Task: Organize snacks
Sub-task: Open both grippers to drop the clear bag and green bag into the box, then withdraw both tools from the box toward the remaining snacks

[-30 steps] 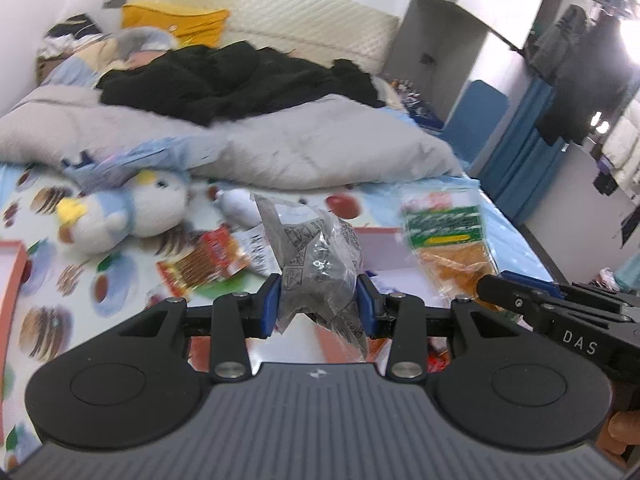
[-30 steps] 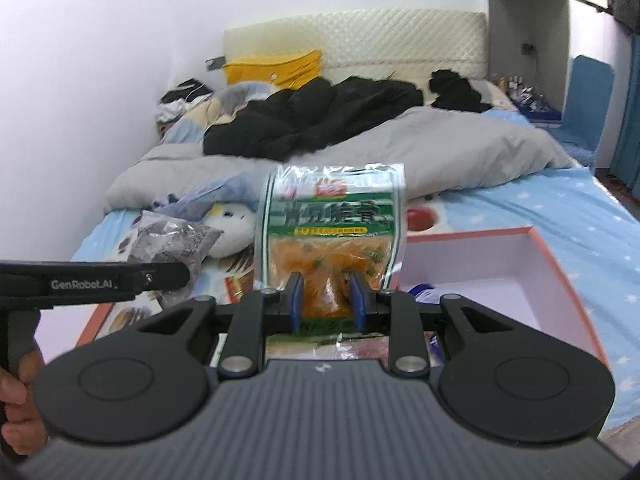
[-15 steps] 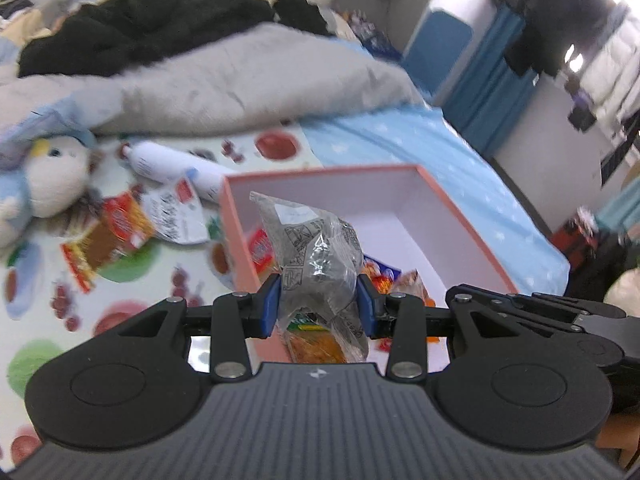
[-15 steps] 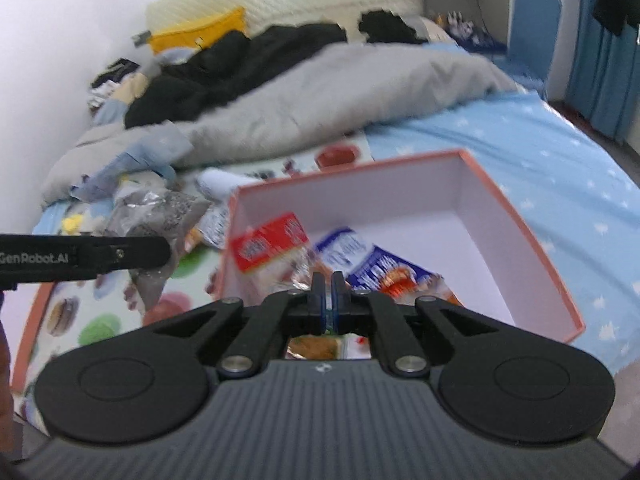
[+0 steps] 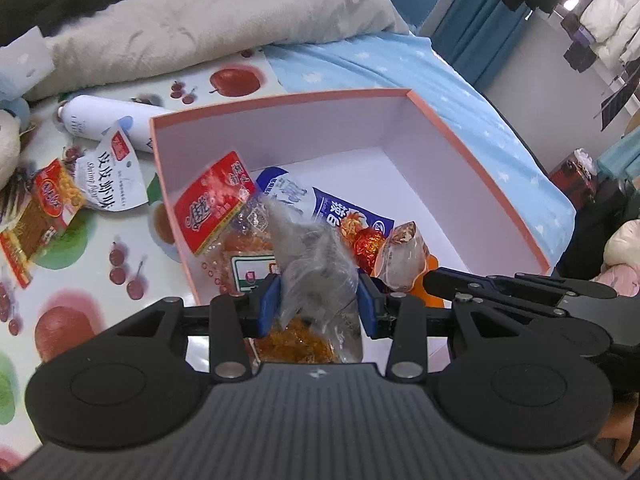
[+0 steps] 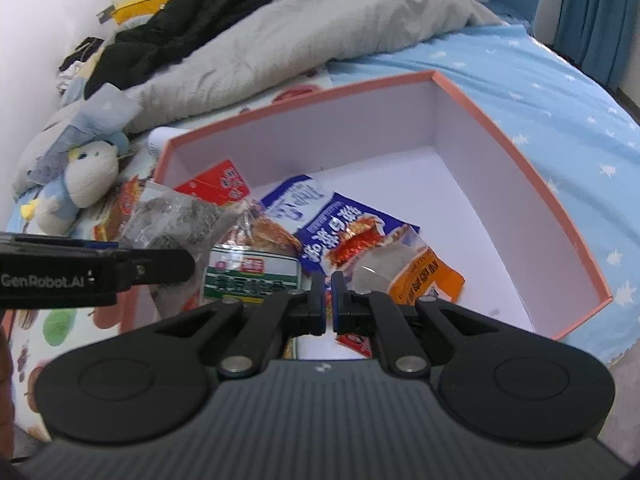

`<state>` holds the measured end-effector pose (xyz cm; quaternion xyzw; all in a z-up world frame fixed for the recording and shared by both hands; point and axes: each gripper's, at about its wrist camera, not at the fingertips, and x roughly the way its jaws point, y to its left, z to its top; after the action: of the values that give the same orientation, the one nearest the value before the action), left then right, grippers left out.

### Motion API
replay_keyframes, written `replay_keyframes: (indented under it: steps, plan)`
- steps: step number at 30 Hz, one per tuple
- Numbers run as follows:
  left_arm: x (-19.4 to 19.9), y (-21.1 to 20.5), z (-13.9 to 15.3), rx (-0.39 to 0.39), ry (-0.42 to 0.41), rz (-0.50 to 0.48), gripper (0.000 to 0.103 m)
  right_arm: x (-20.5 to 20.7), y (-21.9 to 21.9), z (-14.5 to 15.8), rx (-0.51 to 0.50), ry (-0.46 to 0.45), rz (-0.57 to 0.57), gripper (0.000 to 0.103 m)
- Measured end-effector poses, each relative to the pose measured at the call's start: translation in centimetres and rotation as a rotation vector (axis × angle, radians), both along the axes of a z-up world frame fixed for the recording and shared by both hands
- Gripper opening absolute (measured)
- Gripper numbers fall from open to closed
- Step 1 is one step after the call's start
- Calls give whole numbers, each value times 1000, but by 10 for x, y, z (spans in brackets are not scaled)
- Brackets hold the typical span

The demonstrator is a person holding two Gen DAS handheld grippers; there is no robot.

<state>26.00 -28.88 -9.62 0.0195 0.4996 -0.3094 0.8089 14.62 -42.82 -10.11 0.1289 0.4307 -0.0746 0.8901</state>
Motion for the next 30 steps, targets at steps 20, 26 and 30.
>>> replay_keyframes:
  steps: [20,26,30]
  plan:
    - [-36,42,67,-64,-155,40,64,-31,29,50,-11,-121,24,6]
    - [-59,74,97,-93,-223,80,64,-51,49,77,-3,-204,39,7]
    - [-76,95,117,-113,-270,106,64,-63,63,95,-10,-261,58,7]
